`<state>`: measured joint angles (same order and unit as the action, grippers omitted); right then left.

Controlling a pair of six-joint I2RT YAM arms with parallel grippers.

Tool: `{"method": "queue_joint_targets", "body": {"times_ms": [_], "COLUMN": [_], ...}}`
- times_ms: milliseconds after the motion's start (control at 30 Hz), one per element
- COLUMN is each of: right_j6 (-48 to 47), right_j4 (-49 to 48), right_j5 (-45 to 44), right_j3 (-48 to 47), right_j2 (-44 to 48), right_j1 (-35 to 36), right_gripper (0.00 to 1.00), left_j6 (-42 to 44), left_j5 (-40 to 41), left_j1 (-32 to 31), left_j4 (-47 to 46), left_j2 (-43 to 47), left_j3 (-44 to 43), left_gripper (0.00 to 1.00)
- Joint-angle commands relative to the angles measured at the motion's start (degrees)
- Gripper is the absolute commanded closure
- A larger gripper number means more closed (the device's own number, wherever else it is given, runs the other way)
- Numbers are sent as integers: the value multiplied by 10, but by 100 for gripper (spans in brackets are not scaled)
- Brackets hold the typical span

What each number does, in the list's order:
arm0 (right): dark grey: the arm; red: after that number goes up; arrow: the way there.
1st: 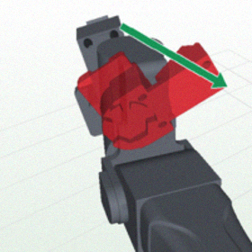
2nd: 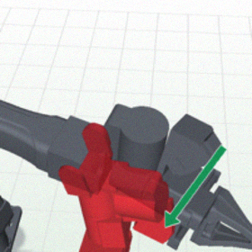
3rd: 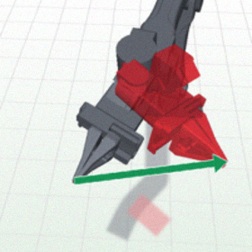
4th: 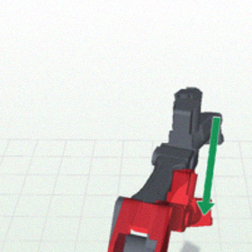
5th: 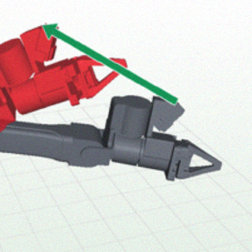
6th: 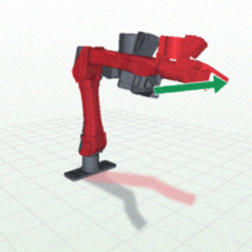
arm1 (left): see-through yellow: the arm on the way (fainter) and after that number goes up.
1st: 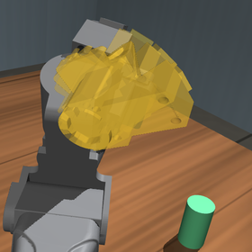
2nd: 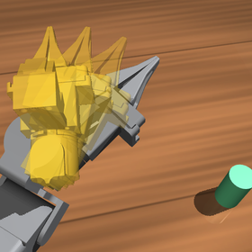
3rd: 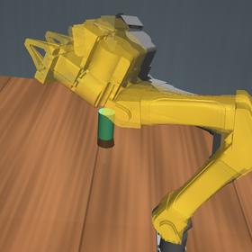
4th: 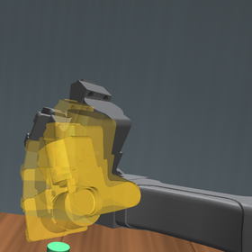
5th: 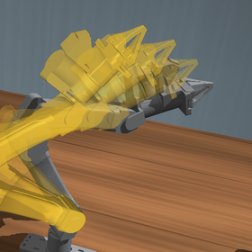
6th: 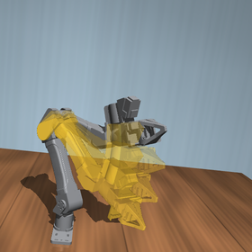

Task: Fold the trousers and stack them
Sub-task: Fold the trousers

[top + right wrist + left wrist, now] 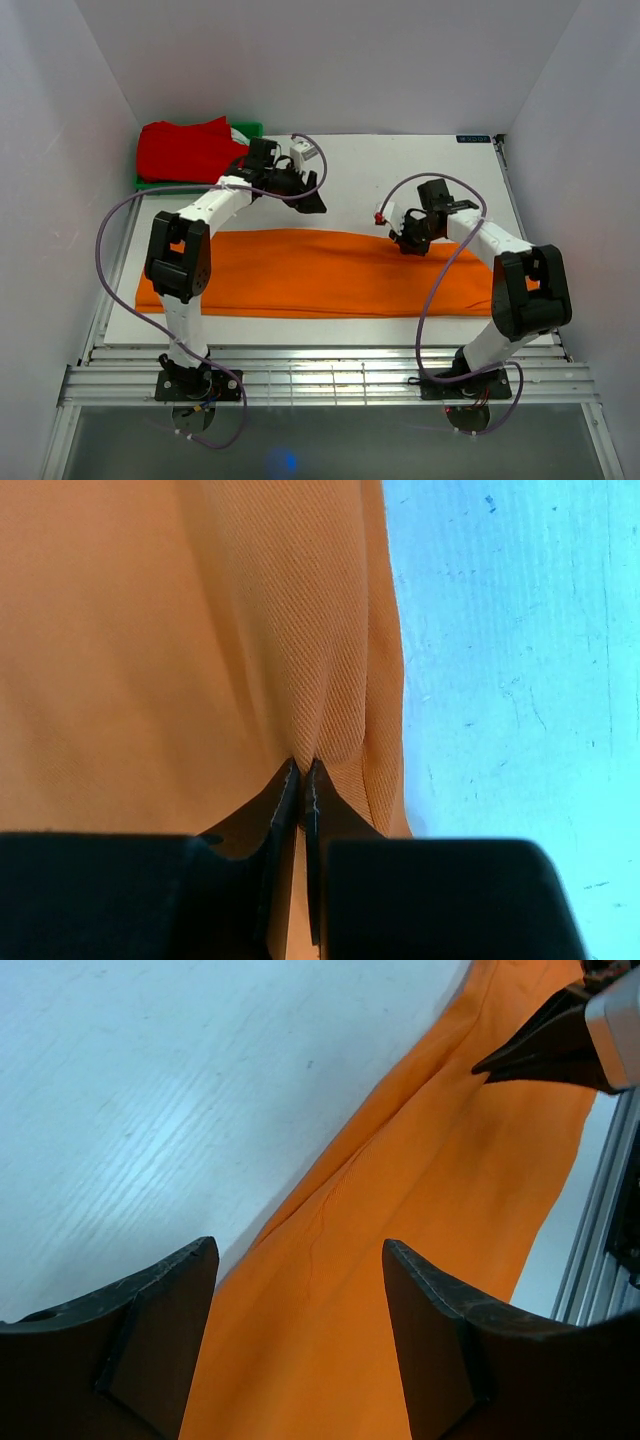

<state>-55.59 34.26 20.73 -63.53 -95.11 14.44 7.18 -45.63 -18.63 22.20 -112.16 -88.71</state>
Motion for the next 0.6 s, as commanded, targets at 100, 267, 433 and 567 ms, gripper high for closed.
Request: {"method": "queue_joint_targets", "body": {"times_ms": [100,267,433,567], "right_j6": [-35,-50,-59,-58], "right_j4": [-146,-250,-336,-397], "right_j5": [-59,-122,-161,-172], "right_j3": [145,233,307,334], "right_j2": [103,135,154,162], "right_j1": [34,49,63,70], "right_gripper": [92,92,92,92], "left_j6": [-66,-121,-152,-178], "left_j5": [-5,-24,-37,-46], "left_j1": [-65,-105,-136,-156], "left_j4": [-44,-67,-87,-79], "left_j2": [-27,-53,-89,-132], "left_j3": [-18,-15,-39,-79], "left_gripper": [22,22,21,20]}}
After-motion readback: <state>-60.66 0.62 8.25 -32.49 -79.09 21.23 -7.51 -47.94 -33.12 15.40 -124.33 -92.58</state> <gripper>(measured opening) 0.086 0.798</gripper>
